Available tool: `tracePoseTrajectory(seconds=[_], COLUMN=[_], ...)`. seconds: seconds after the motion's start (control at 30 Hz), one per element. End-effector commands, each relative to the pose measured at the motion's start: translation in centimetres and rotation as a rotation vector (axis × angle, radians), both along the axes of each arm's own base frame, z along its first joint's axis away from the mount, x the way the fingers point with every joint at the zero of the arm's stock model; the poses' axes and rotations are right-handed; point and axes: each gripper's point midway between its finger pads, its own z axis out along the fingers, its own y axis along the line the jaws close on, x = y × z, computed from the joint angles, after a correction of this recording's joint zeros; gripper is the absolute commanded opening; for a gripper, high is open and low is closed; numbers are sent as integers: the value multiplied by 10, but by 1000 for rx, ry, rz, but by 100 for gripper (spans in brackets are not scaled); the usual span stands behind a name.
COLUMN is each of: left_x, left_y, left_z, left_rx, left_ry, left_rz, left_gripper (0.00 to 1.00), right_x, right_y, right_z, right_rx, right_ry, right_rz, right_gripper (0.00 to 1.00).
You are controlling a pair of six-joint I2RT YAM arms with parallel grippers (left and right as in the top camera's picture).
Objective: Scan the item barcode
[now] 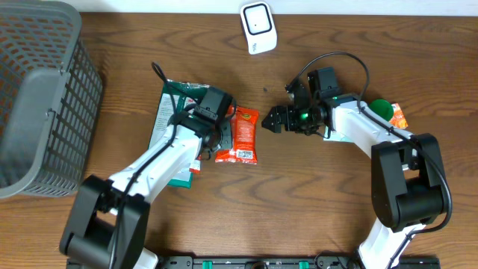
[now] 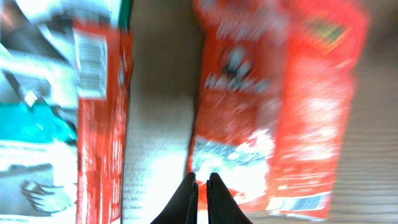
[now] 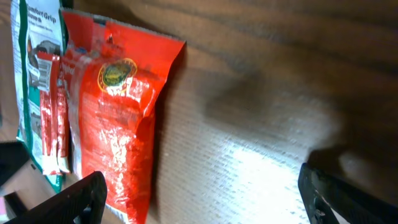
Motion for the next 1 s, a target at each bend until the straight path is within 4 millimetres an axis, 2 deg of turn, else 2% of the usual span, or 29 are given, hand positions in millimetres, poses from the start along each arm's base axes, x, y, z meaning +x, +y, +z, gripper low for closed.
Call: tracePoseTrajectory(seconds=[0.0,0.3,0.5,0.7,0.83,0.97], left_x=[12,27,22,21,20,20], left_y=[0,-10,-7,-6,-6,-6], left_z=[4,-37,-62,-65,-65,-65], left_rx=[5,-2,27,31,35,35], left_ry=[-38,-23,33,37,40,41], left_rz=[18,13,13,13,6,6], left_gripper=[9,9,9,9,9,9], right_x=[-10,-21,-26,-33,-37,-41], right_y=[11,32,38,58,67,81], right_z=[4,4,0,-9,-26,-37], right_rx=[24,24,24,156,221,341], right_ry=[57,55,78,148,210,252], right_rz=[-24,27,29,78,84,128], right_gripper=[94,96,97,91,84,73])
